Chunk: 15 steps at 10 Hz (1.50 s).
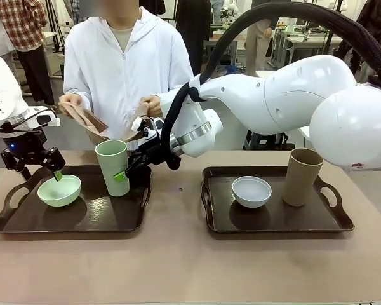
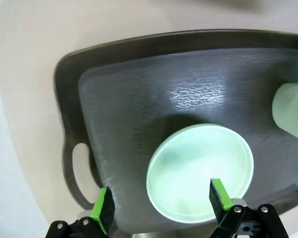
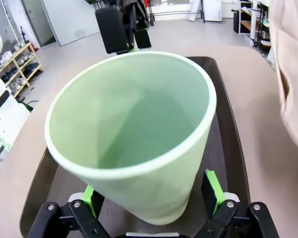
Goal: Set up a tray with a mat and arrange the tableware.
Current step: Pick up the Picnic Bowl and Reusable plastic cup from the Handle tray in front of the human's position and hold them in the air.
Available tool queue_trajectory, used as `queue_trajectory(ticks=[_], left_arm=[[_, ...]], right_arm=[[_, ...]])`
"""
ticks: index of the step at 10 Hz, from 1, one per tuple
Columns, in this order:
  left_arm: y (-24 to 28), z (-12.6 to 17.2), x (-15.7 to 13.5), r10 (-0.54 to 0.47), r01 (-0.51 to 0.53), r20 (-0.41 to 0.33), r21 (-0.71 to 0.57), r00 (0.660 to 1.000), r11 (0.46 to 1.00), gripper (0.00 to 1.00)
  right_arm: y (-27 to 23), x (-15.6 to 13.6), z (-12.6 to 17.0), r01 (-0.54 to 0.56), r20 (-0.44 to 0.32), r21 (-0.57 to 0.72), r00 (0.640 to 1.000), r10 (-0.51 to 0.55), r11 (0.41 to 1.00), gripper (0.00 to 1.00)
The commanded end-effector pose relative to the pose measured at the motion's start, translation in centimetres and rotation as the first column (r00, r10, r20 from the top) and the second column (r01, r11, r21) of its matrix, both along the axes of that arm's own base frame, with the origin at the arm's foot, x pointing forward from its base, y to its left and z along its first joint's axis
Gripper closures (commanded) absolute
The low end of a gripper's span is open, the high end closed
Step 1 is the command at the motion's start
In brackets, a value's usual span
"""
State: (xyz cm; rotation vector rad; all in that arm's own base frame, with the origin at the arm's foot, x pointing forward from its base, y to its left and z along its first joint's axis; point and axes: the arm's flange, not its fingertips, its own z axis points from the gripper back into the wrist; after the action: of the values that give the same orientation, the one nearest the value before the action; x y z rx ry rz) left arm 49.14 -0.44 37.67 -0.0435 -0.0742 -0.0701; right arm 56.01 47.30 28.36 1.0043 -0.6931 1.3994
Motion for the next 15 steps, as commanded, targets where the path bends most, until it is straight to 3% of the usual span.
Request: queue_trajectory(ticks=[1, 8, 9, 10, 11, 12, 13, 14, 15], left_arm=[[0.5, -0.6, 1.4, 0.057, -0.057, -0.033, 0.027, 0.998, 0.998, 0.00], [1.5, -3.5, 3.4, 0.102, -0.104, -0.096, -0.008, 0.990, 0.995, 0.00], [1.4, -3.5, 3.2, 0.077, -0.080, -0.107, -0.023, 0.991, 0.997, 0.54], [1.3, -3.5, 3.2, 0.070, -0.075, -0.119, -0.034, 0.990, 0.997, 0.54], [1.2, -3.3, 3.1, 0.068, -0.073, -0.127, -0.039, 0.990, 0.997, 1.00], [1.1, -3.1, 2.9, 0.062, -0.068, -0.134, -0.040, 0.989, 0.997, 0.60], [0.9, -3.1, 2.8, 0.061, -0.067, -0.134, -0.034, 0.989, 0.997, 1.00], [0.9, -3.0, 2.8, 0.061, -0.065, -0.135, -0.030, 0.989, 0.997, 1.00], [1.0, -3.1, 2.7, 0.060, -0.065, -0.135, -0.028, 0.989, 0.998, 1.00]], right_arm=[[1.0, 0.5, -0.5, -0.010, 0.006, 0.043, 1.000, 0.009, 0.999, 0.00], [2.6, 0.5, -1.6, 0.019, -0.002, 0.031, 1.000, -0.019, 0.999, 0.00], [2.5, 0.3, -1.5, -0.001, -0.015, 0.029, 1.000, 0.001, 1.000, 0.53], [2.5, 0.4, -1.5, -0.007, -0.012, 0.031, 1.000, 0.007, 1.000, 0.59], [2.4, 0.5, -1.6, -0.003, -0.008, 0.033, 1.000, 0.004, 0.999, 1.00], [2.4, 0.5, -1.7, -0.004, -0.008, 0.034, 1.000, 0.004, 0.999, 1.00], [2.3, 0.5, -1.7, -0.002, -0.007, 0.030, 1.000, 0.002, 1.000, 1.00], [2.2, 0.5, -1.7, -0.003, -0.009, 0.030, 1.000, 0.003, 1.000, 0.77], [2.2, 0.5, -1.7, -0.003, -0.008, 0.029, 1.000, 0.004, 1.000, 0.77]])
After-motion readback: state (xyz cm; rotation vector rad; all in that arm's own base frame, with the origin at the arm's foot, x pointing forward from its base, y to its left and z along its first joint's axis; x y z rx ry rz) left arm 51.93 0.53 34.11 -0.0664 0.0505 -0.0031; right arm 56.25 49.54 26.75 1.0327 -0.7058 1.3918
